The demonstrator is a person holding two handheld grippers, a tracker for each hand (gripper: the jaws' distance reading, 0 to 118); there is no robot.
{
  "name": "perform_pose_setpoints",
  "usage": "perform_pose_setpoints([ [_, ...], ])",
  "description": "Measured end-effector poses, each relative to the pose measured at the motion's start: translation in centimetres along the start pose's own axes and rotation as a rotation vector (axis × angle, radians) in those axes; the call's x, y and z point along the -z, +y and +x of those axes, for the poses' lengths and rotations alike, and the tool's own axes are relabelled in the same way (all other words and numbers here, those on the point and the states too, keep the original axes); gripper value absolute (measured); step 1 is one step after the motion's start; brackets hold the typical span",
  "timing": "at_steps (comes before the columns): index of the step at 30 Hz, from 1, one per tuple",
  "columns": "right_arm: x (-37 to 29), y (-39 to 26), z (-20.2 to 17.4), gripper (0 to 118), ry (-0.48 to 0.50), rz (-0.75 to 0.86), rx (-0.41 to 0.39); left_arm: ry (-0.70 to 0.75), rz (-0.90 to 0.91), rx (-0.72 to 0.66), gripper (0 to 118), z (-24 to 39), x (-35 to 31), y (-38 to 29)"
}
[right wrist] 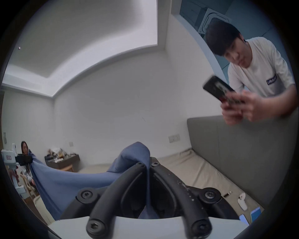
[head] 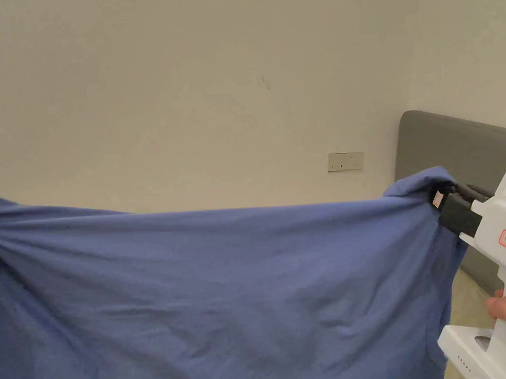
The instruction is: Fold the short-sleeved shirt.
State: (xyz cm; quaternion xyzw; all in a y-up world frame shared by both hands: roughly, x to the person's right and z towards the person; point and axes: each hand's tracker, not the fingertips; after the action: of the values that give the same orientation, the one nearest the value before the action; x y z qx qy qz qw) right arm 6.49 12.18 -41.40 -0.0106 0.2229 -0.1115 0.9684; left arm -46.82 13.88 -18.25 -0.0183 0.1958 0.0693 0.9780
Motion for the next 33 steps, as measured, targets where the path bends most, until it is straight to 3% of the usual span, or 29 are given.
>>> perform_pose_setpoints([
  [7, 6.7, 5.6, -3.8, 1, -0.029, -0.016, -0.058, 0.064, 0.003, 0.086, 1, 2.7, 4.8, 4.3],
  [10, 10.1, 6.9, -4.7, 1, -0.066, -0.016, -0.135, 0.081, -0.016, 0.082, 1, 2.5, 8.9, 5.2],
  [14, 14.9, 8.4, -4.0, 1, -0.101, -0.037, -0.127, 0.098, -0.034, 0.046, 1, 2.3, 14.1, 6.3],
  [15, 16.2, 8.6, -4.4, 1, -0.127, -0.045, -0.190, 0.099, -0.035, 0.051, 1, 2.6, 15.3, 6.5],
  [17, 17.9, 8.9, -4.6, 1, -0.155, -0.074, -0.236, 0.116, -0.028, 0.133, 1, 3.2, 17.7, 6.9],
  [21, 21.8, 9.0, -4.3, 1, -0.158, -0.117, -0.178, 0.114, -0.005, 0.213, 1, 4.7, 22.1, 7.7],
  [23, 24.1, 9.1, -4.5, 1, -0.221, -0.142, -0.214, 0.114, -0.004, 0.212, 1, 4.9, 24.2, 8.0],
  [27, 27.7, 10.4, -4.6, 1, -0.243, -0.123, -0.242, 0.117, 0.010, 0.144, 1, 5.1, 28.4, 9.3],
  [30, 29.8, 11.2, -5.1, 1, -0.278, -0.088, -0.346, 0.127, 0.018, 0.163, 1, 5.6, 30.8, 9.9],
  [33, 31.4, 11.7, -4.4, 1, -0.277, -0.074, -0.303, 0.123, 0.028, 0.153, 1, 5.7, 33.0, 10.3],
])
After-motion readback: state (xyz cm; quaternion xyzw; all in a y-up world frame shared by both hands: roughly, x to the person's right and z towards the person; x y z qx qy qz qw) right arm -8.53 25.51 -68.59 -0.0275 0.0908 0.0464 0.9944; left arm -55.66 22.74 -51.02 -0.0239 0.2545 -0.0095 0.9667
